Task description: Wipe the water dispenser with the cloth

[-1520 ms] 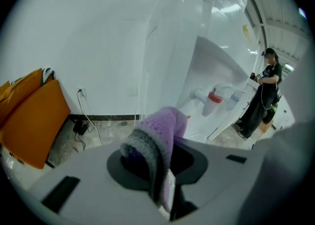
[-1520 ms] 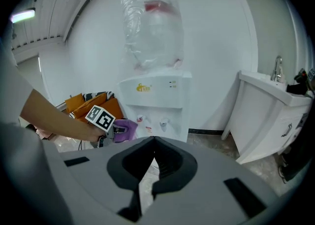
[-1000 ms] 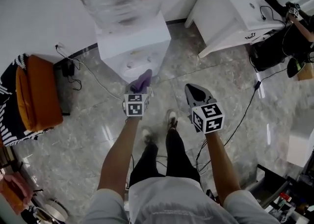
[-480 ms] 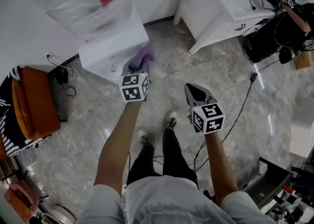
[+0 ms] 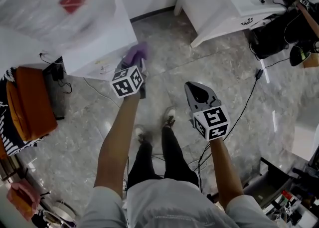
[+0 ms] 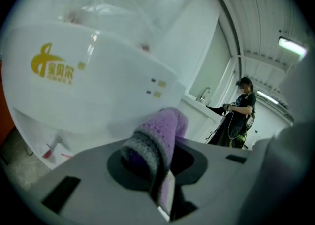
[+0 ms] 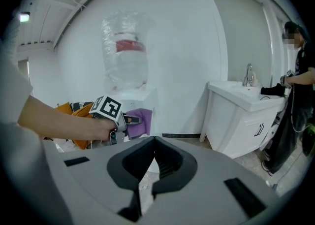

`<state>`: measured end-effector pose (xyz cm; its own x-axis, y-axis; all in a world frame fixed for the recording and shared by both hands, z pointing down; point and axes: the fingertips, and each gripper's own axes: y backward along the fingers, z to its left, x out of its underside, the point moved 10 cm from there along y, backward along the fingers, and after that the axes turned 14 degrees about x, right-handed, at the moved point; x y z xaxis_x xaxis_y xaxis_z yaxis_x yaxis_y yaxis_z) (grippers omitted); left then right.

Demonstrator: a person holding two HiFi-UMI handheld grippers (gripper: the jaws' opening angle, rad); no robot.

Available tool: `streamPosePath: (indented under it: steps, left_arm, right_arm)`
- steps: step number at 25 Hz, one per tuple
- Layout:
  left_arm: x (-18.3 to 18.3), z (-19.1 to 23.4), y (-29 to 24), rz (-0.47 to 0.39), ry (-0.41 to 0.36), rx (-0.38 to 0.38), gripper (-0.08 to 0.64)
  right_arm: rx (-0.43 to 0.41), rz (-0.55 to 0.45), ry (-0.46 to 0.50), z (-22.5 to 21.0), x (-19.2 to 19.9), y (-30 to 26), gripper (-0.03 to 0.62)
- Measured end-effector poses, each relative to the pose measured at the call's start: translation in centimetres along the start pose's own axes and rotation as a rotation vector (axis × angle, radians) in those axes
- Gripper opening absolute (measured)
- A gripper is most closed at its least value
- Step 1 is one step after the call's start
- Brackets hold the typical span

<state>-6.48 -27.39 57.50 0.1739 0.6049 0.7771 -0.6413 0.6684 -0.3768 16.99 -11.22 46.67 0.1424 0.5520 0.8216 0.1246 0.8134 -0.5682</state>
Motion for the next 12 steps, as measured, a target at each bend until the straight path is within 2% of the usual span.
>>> streamPosePath:
  steps: [3, 7, 12]
  left_arm:
    - [1.5, 0.9, -1.2, 0.031, 0.036, -0.052, 0.080]
    - [3.1, 1.5, -3.1, 0.085, 0.016, -0.087, 0.080]
    - [5.3, 1.5, -4.7, -0.011, 0.070, -0.143, 0.078]
  right_arm:
    - [-0.021, 0.009, 0.005, -0.7, 0.1, -1.1, 0.014]
    - [-0.038, 0.025, 0.017, -2.0, 0.5, -2.6, 0.014]
    - [-0.068, 0.063, -0.007, -3.7, 1.9, -5.6, 0.014]
